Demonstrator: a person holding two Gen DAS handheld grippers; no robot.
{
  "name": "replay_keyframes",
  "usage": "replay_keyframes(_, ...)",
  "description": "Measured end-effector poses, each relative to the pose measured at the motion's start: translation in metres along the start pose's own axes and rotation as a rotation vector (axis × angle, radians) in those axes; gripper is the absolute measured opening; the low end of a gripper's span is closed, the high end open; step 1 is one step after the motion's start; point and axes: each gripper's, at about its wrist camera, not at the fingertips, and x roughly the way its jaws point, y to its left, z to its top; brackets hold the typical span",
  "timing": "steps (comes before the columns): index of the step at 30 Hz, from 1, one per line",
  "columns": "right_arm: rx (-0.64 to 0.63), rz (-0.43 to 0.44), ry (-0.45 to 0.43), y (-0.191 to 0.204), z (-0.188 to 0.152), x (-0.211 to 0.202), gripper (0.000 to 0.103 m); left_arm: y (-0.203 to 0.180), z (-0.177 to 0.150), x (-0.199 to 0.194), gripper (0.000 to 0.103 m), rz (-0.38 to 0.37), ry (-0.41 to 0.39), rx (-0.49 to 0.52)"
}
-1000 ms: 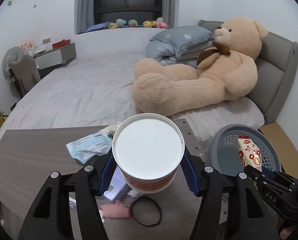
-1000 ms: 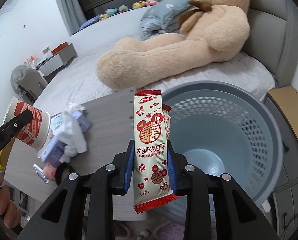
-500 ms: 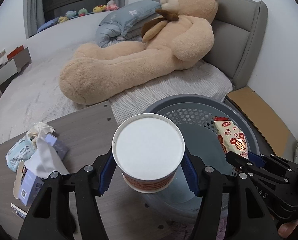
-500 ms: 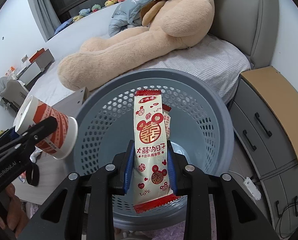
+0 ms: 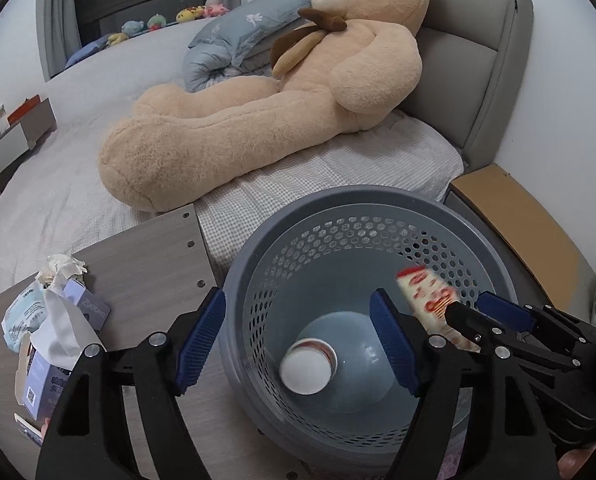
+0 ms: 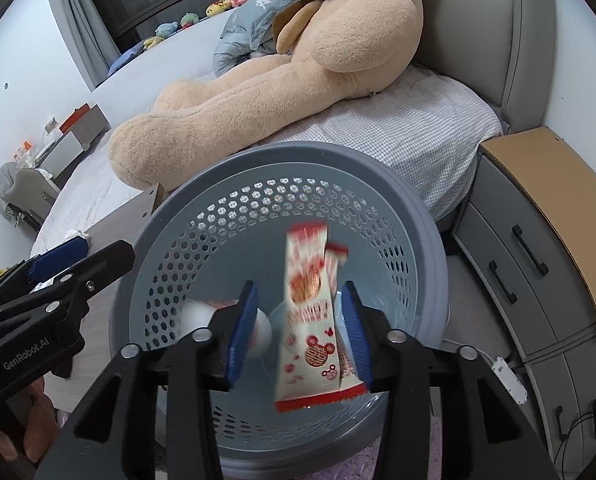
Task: Collect trash
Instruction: 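Carry wrapper and cup over the grey basket and open both tools to drop them, then move both tools back over the table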
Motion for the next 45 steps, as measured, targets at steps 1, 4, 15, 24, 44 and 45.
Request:
replay_keyframes(1, 0.001, 0.0, -0.001, -0.001, 0.0, 0.0, 0.045, 0.001, 0.0, 0.0, 0.073, 0.005, 0.002, -0.002)
replay_keyframes(4, 0.004, 0.0, 0.001, -0.003, 0.0, 0.001, 0.045, 0.002, 0.0, 0.002, 0.073, 0.014, 0.008, -0.01)
replay_keyframes(15, 0.015, 0.0, 0.006, -0.004, -0.004, 0.001, 0.045, 0.004, -0.004, -0.001, 0.079, 0.027, 0.004, -0.019)
replay_keyframes(24, 0.012, -0.001, 0.0, -0.002, -0.006, -0.004, 0.045, 0.007, -0.009, -0.013, 0.081, 0.033, -0.009, -0.027)
replay_keyframes(44, -0.031, 0.011, -0.057, 0.032, -0.025, -0.04, 0.059, 0.038, -0.027, -0.061, 0.094, 0.061, -0.085, -0.085)
replay_keyframes(45, -0.035, 0.014, -0.058, 0.035, -0.026, -0.041, 0.06, 0.041, -0.029, -0.063, 0.095, 0.065, -0.087, -0.089)
